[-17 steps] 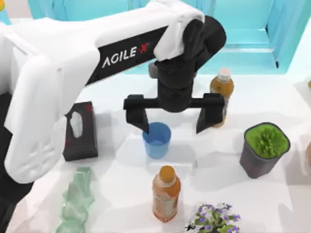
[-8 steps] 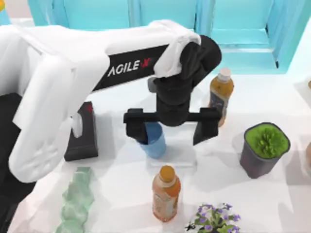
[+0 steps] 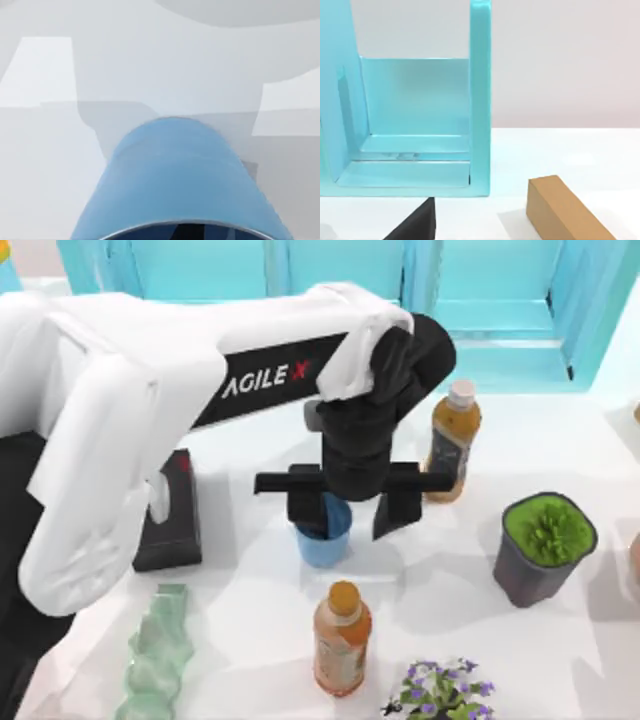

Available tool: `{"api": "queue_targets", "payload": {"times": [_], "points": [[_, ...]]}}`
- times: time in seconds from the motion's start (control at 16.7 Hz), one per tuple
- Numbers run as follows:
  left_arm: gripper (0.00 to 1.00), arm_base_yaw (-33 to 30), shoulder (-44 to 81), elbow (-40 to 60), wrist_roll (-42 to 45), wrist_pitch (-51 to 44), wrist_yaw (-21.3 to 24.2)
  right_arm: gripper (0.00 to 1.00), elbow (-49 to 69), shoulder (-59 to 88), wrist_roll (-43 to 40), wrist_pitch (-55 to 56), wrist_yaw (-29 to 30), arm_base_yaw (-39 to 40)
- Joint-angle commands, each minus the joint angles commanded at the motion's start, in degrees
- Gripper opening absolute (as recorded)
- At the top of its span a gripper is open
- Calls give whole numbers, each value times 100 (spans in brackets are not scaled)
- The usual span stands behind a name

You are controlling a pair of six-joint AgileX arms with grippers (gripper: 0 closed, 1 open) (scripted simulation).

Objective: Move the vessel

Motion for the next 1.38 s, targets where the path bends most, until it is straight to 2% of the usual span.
{"api": "queue_targets", "payload": {"times": [0.24, 0.3, 0.84, 1.02, 1.2, 1.38], "points": [[2, 0, 0, 0, 0, 0, 0, 100, 0, 0, 0, 0, 0, 0], [0, 0, 0, 0, 0, 0, 0, 100, 0, 0, 0, 0, 0, 0], [0, 6, -21, -6, 18, -12, 4, 100, 0, 0, 0, 0, 0, 0], [0, 115, -405, -206, 402, -275, 116, 100, 0, 0, 0, 0, 0, 0], [0, 603, -1176, -624, 1260, -619, 248, 100, 0, 0, 0, 0, 0, 0], [0, 1574, -1987, -1190, 2290, -822, 280, 100, 0, 0, 0, 0, 0, 0]]}}
